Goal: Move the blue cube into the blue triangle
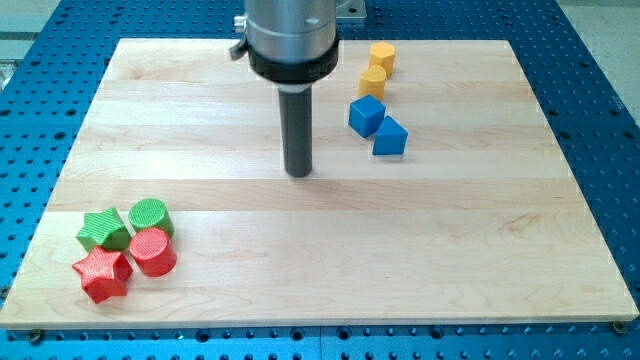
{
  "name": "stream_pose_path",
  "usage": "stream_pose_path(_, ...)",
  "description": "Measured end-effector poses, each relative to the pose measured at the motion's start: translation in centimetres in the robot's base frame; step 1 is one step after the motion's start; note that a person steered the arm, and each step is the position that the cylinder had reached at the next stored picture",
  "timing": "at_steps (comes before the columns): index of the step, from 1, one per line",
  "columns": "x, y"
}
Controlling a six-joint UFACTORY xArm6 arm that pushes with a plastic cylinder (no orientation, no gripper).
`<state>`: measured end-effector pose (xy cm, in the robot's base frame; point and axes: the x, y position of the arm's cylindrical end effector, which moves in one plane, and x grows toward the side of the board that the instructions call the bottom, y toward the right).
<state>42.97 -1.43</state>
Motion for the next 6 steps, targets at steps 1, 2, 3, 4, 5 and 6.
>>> stream_pose_path(1, -1.1, 1.5)
stream_pose_path(2, -2.2, 1.8)
stream_pose_path(3, -4.2, 2.5)
stream_pose_path(4, -6.3, 2.8)
stream_pose_path(5, -6.6, 4.5)
stream_pose_path(6, -6.7, 5.8)
